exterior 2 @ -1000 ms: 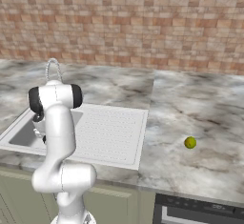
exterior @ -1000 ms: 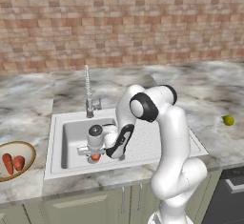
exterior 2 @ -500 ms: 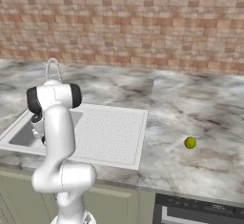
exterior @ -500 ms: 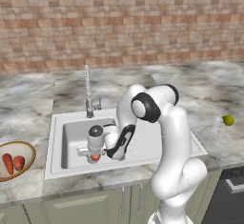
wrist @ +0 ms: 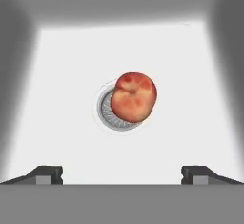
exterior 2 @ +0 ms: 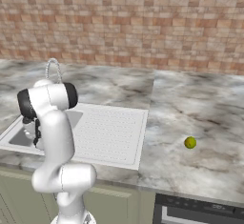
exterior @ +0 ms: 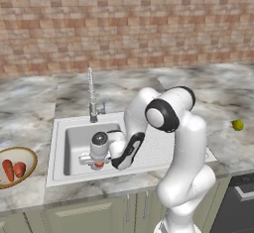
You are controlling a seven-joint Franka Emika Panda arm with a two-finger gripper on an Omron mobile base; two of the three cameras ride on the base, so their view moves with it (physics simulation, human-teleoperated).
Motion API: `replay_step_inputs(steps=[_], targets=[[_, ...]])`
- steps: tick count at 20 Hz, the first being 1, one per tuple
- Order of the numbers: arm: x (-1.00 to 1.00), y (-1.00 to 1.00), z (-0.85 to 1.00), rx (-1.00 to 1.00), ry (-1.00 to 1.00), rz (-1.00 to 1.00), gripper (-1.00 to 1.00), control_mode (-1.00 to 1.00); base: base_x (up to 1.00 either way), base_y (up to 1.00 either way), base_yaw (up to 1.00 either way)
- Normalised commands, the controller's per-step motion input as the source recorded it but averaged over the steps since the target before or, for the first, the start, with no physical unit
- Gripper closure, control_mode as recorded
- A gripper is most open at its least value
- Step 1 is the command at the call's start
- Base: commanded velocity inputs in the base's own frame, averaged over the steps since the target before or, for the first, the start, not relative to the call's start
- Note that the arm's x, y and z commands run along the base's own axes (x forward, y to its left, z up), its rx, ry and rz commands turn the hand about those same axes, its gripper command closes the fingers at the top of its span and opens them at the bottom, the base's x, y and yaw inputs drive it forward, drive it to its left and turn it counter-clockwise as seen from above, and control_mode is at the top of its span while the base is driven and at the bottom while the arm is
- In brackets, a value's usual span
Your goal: There is a mixed pile of frozen fruits and vegetables on the counter. Locate all the frozen vegetables and place the items in a bowl on the counter. Take all the frozen fruits and defrost them in a running sink.
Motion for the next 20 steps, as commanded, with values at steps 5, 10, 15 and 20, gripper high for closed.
replay_step_inputs(steps=[5,10,15,20], targets=[[-0.09,0.0,0.65,0.0,0.0,-0.01,-1.0,-1.0,0.0,0.0,0.0],[-0.32,0.01,0.71,0.0,0.0,0.0,-1.0,-1.0,0.0,0.0,0.0],[-0.2,0.0,0.82,0.0,0.0,0.0,-1.0,-1.0,0.0,0.0,0.0],[-0.05,0.16,0.99,-0.02,0.01,0.0,-1.0,-1.0,0.0,0.0,0.0]])
